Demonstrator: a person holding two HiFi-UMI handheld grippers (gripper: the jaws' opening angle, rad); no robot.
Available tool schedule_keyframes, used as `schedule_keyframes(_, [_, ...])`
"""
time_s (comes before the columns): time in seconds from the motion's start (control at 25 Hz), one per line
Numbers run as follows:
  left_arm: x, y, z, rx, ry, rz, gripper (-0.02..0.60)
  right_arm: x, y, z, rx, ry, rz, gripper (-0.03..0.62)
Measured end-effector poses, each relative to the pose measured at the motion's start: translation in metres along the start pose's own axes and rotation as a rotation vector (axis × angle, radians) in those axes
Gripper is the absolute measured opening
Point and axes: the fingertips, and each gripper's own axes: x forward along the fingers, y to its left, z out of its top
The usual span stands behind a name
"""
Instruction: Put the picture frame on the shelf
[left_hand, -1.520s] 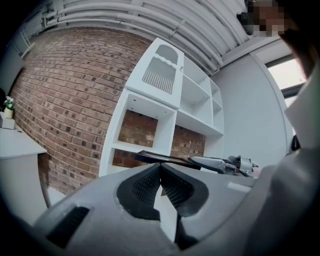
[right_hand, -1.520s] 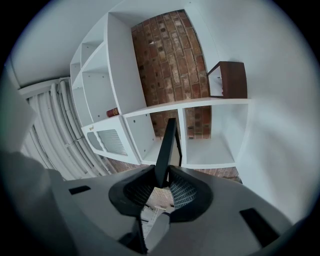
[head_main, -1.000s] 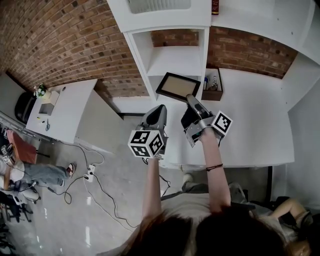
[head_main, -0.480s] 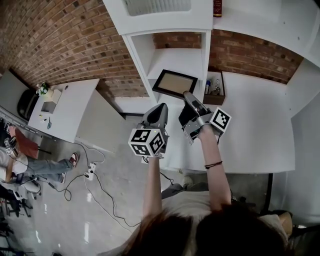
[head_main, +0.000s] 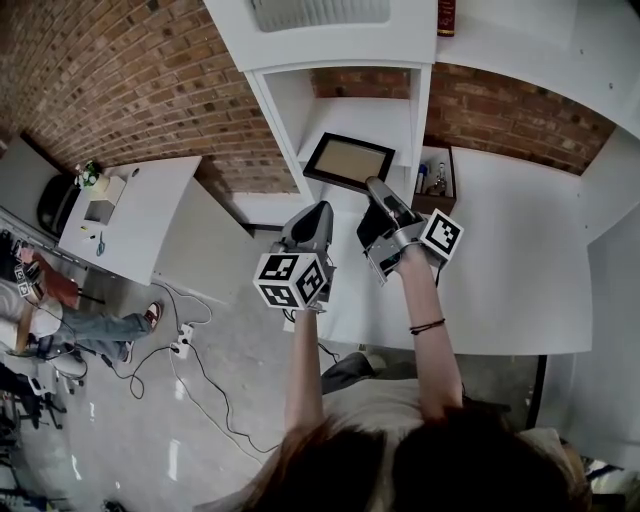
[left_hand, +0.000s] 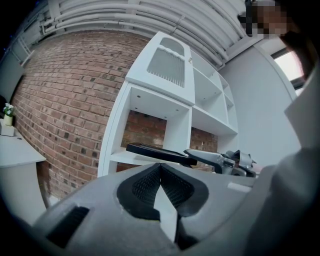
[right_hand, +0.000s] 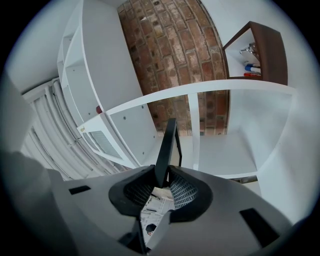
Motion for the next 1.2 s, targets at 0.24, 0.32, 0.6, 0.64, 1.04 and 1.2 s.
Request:
schedule_keyframes(0.24, [0.009, 0.006, -0.001, 0.004, 0.010, -0.014, 0.011, 0.006, -0.005, 0.005, -0.001, -0.016, -0.001, 0.078])
schedule_keyframes(0.32, [0.011, 0.007, -0.002, 0.007, 0.016, -0.024, 0.011, 0.007, -0.007, 0.006, 0.001, -0.026, -0.002, 0.078])
schedule_keyframes(0.6, [0.020, 0.023, -0.002, 0.008, 0.037, -0.051, 0.011, 0.019, -0.016, 0.010, -0.005, -0.062, -0.011, 0.078])
schedule_keyframes(0.64, [0.022, 0.026, -0.002, 0.008, 0.039, -0.055, 0.011, 0.021, -0.017, 0.010, -0.006, -0.069, -0.012, 0.078])
schedule_keyframes(1.04, [0.041, 0.040, 0.004, -0.004, 0.038, -0.105, 0.011, 0.039, -0.023, 0.018, -0.022, -0.108, -0.025, 0.078])
schedule_keyframes(1.2, [0.048, 0.045, 0.004, -0.005, 0.040, -0.119, 0.011, 0.043, -0.030, 0.023, -0.019, -0.126, -0.038, 0.078])
